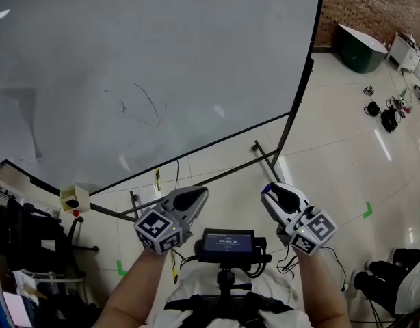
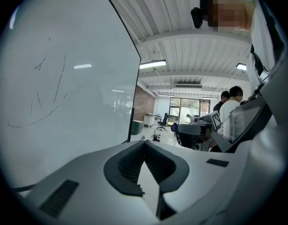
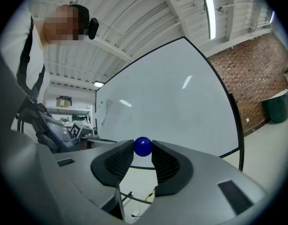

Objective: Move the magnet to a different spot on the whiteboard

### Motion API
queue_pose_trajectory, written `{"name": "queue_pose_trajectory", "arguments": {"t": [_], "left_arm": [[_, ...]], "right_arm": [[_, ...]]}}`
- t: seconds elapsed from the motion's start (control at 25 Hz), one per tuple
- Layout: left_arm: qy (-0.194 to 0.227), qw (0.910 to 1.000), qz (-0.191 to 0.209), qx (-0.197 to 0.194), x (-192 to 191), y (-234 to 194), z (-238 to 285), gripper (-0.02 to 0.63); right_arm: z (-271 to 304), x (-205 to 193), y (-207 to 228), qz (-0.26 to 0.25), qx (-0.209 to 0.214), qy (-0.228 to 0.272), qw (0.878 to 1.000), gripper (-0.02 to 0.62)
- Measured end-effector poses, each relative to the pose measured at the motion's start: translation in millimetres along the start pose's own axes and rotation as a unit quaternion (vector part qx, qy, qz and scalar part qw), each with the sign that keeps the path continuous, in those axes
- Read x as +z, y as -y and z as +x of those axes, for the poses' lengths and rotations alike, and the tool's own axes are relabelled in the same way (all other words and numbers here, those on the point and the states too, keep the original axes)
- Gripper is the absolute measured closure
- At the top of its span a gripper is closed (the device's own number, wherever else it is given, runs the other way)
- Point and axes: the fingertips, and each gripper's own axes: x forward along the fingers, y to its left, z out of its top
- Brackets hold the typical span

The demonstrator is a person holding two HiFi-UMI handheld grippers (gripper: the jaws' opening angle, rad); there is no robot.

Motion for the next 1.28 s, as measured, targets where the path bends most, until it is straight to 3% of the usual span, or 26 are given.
{"name": "queue_pose_trajectory", "arguments": {"t": [0.2,0.88,1.28], "left_arm": [[0.0,0.9994,-0.021,0.027,-2.4,15.8,12.9,0.584],[-0.016,0.9986,-0.006,0.05,2.8,61.5,51.8,0.585],[-0.028,0.9971,-0.007,0.07,11.6,71.6,38.3,0.586]], "right_arm": [[-20.9,3.4,12.9,0.001,0.02,0.003,1.0,0.443],[-63.4,14.2,38.2,0.001,0.042,0.025,0.999,0.443],[-55.5,28.2,36.9,-0.007,0.047,0.038,0.998,0.443]]}}
